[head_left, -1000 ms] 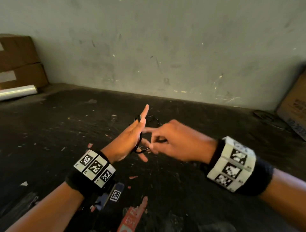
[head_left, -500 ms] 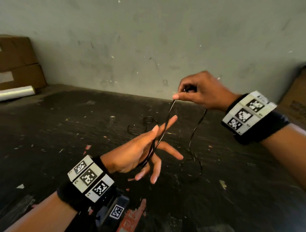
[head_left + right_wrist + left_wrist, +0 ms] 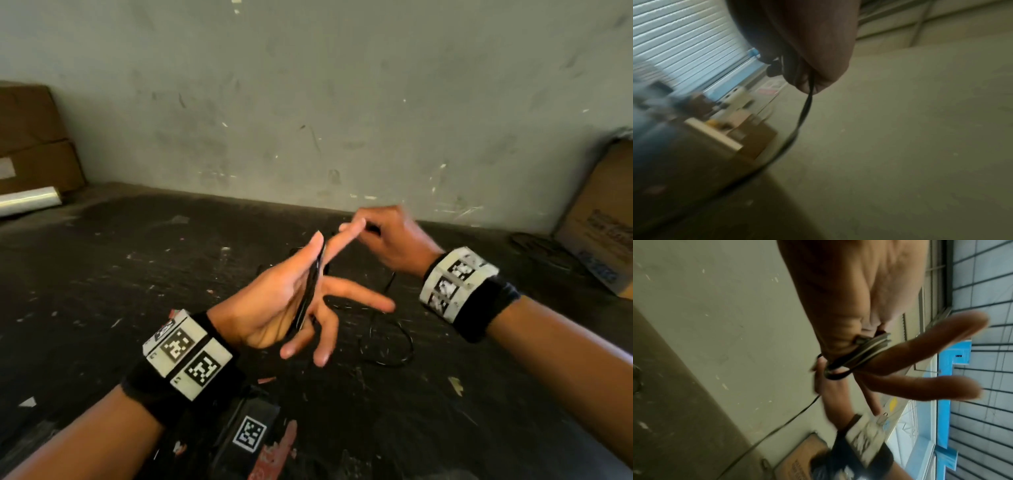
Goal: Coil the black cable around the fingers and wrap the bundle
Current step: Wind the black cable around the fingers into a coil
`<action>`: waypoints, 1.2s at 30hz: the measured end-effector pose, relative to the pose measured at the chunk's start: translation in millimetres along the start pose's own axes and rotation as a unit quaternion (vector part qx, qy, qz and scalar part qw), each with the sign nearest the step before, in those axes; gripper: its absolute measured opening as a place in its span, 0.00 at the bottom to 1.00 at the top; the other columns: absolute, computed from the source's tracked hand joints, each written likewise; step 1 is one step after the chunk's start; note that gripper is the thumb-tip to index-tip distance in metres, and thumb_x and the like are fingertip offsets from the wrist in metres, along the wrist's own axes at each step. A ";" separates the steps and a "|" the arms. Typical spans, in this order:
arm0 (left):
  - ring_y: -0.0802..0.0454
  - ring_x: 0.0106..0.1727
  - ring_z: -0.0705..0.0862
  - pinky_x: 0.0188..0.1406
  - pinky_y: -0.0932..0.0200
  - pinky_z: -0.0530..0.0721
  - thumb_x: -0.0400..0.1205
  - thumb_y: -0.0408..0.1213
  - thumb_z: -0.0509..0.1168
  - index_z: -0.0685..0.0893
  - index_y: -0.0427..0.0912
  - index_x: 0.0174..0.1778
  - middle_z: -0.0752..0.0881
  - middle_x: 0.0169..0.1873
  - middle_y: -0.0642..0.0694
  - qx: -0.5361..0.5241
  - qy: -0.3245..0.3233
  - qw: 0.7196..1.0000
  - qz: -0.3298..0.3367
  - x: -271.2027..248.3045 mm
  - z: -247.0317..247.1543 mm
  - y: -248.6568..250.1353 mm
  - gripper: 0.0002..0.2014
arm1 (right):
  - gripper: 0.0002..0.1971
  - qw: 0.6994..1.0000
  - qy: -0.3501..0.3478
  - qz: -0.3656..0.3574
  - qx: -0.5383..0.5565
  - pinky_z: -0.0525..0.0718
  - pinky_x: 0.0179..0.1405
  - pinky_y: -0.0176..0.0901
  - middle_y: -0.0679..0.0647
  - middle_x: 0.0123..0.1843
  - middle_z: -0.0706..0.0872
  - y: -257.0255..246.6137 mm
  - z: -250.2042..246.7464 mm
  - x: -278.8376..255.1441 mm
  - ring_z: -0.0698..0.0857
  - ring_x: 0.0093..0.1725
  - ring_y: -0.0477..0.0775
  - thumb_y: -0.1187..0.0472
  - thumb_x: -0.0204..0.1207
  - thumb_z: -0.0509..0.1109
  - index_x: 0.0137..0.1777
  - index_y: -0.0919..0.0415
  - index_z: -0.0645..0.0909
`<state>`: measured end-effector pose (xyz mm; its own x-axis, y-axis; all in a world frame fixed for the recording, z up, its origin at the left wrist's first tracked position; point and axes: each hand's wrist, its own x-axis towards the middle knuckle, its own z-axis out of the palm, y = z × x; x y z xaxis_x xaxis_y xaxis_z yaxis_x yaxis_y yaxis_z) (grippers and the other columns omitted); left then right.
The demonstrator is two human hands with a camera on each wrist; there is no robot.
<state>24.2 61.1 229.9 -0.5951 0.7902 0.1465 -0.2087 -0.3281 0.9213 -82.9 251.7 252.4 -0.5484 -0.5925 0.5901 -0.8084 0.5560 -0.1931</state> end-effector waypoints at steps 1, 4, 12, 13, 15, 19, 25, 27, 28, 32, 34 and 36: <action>0.44 0.27 0.90 0.07 0.64 0.79 0.83 0.61 0.41 0.58 0.71 0.79 0.78 0.70 0.26 -0.004 0.021 1.000 0.024 2.7 -1.0 3.9 0.26 | 0.19 0.999 -0.038 0.008 0.011 0.83 0.33 0.58 0.56 0.32 0.85 -2.8 12.5 -9.8 0.83 0.31 0.56 0.47 0.80 0.58 0.40 0.61 0.82; 0.44 0.30 0.91 0.10 0.61 0.82 0.84 0.61 0.40 0.57 0.70 0.80 0.82 0.68 0.31 0.009 0.127 0.988 0.093 11.6 -10.5 13.8 0.26 | 0.15 0.985 -0.122 0.044 0.115 0.81 0.34 0.39 0.44 0.35 0.84 -23.3 44.3 -35.7 0.84 0.34 0.38 0.54 0.83 0.56 0.49 0.59 0.83; 0.41 0.40 0.92 0.23 0.51 0.90 0.74 0.65 0.47 0.48 0.71 0.81 0.82 0.68 0.38 0.141 0.316 0.931 0.117 18.1 -26.5 9.6 0.35 | 0.12 0.928 -0.306 0.094 0.189 0.84 0.28 0.34 0.48 0.32 0.80 -89.0 40.8 -53.9 0.81 0.25 0.38 0.57 0.86 0.58 0.59 0.64 0.76; 0.42 0.40 0.92 0.24 0.50 0.90 0.74 0.66 0.46 0.48 0.72 0.80 0.82 0.68 0.39 0.168 0.326 0.924 0.111 17.2 -27.6 7.2 0.35 | 0.12 0.936 -0.294 0.085 0.175 0.85 0.33 0.39 0.48 0.32 0.80 -92.0 37.2 -52.3 0.81 0.27 0.40 0.57 0.85 0.59 0.57 0.65 0.78; 0.45 0.41 0.92 0.24 0.53 0.88 0.73 0.67 0.44 0.47 0.74 0.79 0.82 0.68 0.42 0.243 0.345 0.902 0.088 15.2 -29.4 1.8 0.34 | 0.12 0.949 -0.271 0.066 0.146 0.79 0.35 0.32 0.47 0.29 0.78 -97.0 25.2 -46.8 0.78 0.27 0.40 0.58 0.84 0.61 0.48 0.65 0.81; 0.49 0.39 0.91 0.29 0.50 0.89 0.75 0.69 0.39 0.47 0.77 0.77 0.84 0.63 0.42 0.391 0.307 0.868 -0.002 6.4 -33.8 -13.1 0.31 | 0.10 0.952 -0.290 0.017 0.090 0.72 0.28 0.25 0.41 0.27 0.76 -110.4 -12.5 -30.5 0.78 0.26 0.34 0.60 0.80 0.67 0.38 0.62 0.83; 0.41 0.37 0.90 0.14 0.62 0.81 0.72 0.72 0.36 0.56 0.63 0.82 0.84 0.65 0.42 0.327 0.179 0.920 -0.118 -7.3 -22.8 -27.9 0.40 | 0.05 0.963 -0.264 -0.044 0.016 0.73 0.30 0.24 0.39 0.26 0.78 -94.3 -65.8 10.1 0.79 0.27 0.32 0.57 0.74 0.75 0.40 0.58 0.87; 0.40 0.40 0.90 0.16 0.61 0.83 0.70 0.76 0.37 0.54 0.76 0.78 0.81 0.69 0.43 0.289 0.135 0.942 -0.103 -11.9 -13.6 -23.7 0.37 | 0.06 0.971 -0.230 -0.058 0.000 0.71 0.29 0.23 0.38 0.26 0.79 -81.2 -78.7 21.9 0.79 0.27 0.32 0.57 0.72 0.76 0.40 0.60 0.88; 0.39 0.41 0.90 0.17 0.60 0.85 0.68 0.78 0.39 0.55 0.78 0.77 0.80 0.70 0.42 0.268 0.113 0.952 -0.099 -13.9 -9.5 -20.9 0.38 | 0.07 0.976 -0.209 -0.057 -0.008 0.70 0.27 0.24 0.39 0.25 0.79 -75.2 -84.5 26.4 0.79 0.26 0.35 0.56 0.72 0.77 0.40 0.60 0.88; 0.40 0.41 0.91 0.17 0.56 0.87 0.66 0.79 0.49 0.57 0.77 0.77 0.81 0.70 0.38 0.164 0.058 0.983 -0.065 -19.6 -4.5 -15.0 0.39 | 0.11 0.985 -0.168 -0.030 0.004 0.70 0.26 0.31 0.48 0.27 0.86 -46.8 -89.2 31.7 0.78 0.25 0.46 0.53 0.72 0.75 0.42 0.61 0.91; 0.40 0.40 0.91 0.16 0.56 0.87 0.68 0.77 0.50 0.57 0.74 0.78 0.82 0.69 0.36 0.131 0.051 0.989 -0.049 -21.3 -4.8 -12.3 0.40 | 0.13 0.986 -0.164 -0.013 0.026 0.76 0.29 0.36 0.49 0.31 0.89 -33.5 -80.2 26.6 0.81 0.26 0.46 0.51 0.73 0.73 0.45 0.61 0.91; 0.40 0.40 0.91 0.16 0.56 0.87 0.68 0.77 0.51 0.56 0.73 0.79 0.82 0.69 0.36 0.125 0.049 0.990 -0.044 -21.6 -4.6 -10.1 0.40 | 0.18 0.988 -0.149 0.002 0.045 0.84 0.34 0.50 0.52 0.36 0.92 -21.5 -67.2 20.2 0.87 0.32 0.52 0.48 0.72 0.70 0.47 0.62 0.91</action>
<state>35.6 45.0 215.8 -0.6582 0.7519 0.0377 -0.0722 -0.1129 0.9910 -62.2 267.0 321.1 -0.5799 -0.7432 0.3338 -0.8142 0.5133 -0.2714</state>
